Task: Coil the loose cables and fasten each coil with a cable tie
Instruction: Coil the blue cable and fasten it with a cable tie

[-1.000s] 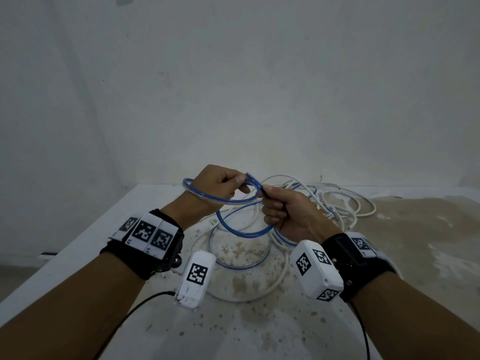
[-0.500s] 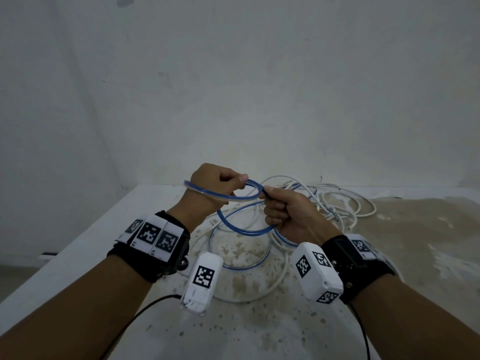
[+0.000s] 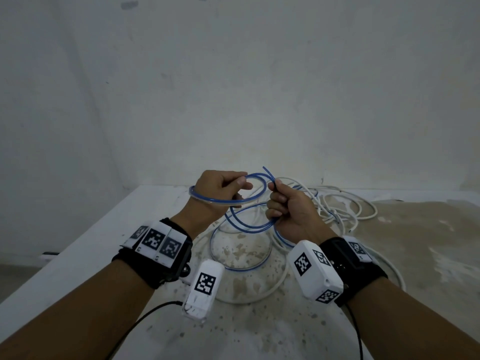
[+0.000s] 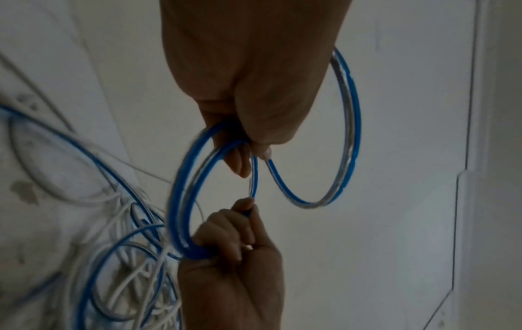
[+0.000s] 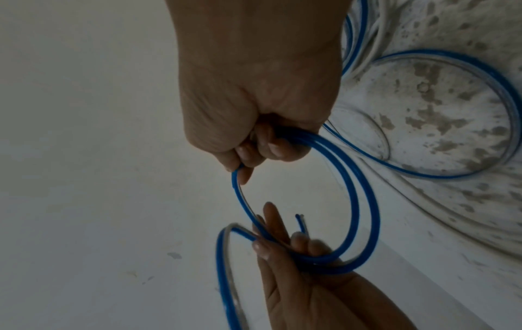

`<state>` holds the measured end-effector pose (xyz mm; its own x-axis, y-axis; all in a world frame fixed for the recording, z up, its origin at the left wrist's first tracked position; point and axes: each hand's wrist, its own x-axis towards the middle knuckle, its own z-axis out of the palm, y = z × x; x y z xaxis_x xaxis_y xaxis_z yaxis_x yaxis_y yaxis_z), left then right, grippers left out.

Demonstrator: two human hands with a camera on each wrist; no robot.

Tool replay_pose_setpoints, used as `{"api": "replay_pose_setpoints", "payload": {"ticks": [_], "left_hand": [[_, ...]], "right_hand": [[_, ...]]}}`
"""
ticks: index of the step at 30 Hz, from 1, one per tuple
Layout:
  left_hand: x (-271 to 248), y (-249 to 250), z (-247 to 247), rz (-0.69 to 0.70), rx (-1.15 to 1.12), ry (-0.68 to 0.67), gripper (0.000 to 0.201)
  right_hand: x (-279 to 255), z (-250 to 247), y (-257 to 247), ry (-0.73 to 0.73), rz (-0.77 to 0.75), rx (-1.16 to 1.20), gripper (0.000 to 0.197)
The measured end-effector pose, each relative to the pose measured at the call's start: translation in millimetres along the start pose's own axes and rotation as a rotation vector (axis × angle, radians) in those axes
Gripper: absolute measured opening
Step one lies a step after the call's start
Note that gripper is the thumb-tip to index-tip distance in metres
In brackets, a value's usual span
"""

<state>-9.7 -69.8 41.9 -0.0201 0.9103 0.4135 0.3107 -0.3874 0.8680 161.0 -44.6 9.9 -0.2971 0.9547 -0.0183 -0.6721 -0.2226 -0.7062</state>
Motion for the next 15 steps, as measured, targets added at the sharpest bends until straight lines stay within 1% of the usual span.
{"api": "replay_pose_setpoints", "payload": {"ticks": [1, 3, 6, 9, 12, 14, 15], "left_hand": [[-1.3, -0.4, 0.1, -0.031, -0.004, 0.009, 0.022], [-4.3, -1.9, -0.9, -0.139, -0.081, 0.056, 0.029], [-9.3, -3.6, 0.2, -0.308, -0.314, 0.104, 0.035], [-14.4, -4.7, 5.0, -0.378, -0.513, 0.139, 0.031], [-19.2, -4.0, 7.4, -0.434, -0.728, 0.226, 0.04], [-18.4, -5.3, 8.1, -0.508, -0.758, 0.265, 0.043], [-17.9, -6.5, 10.1, -0.557, -0.733, 0.249, 0.044]], "right_hand": [[0.1, 0.2, 0.2, -0.002, 0.0, 0.027, 0.031], [0.9, 1.7, 0.9, 0.006, -0.011, 0.082, 0.032], [3.6, 5.1, 0.5, 0.043, -0.063, 0.171, 0.031], [8.4, 6.6, -0.6, 0.088, -0.102, 0.261, 0.031], [10.7, 6.4, -2.3, 0.112, -0.128, 0.311, 0.033], [11.2, 6.1, -4.8, 0.124, -0.142, 0.333, 0.033], [11.4, 5.9, -6.3, 0.13, -0.15, 0.342, 0.033]]}}
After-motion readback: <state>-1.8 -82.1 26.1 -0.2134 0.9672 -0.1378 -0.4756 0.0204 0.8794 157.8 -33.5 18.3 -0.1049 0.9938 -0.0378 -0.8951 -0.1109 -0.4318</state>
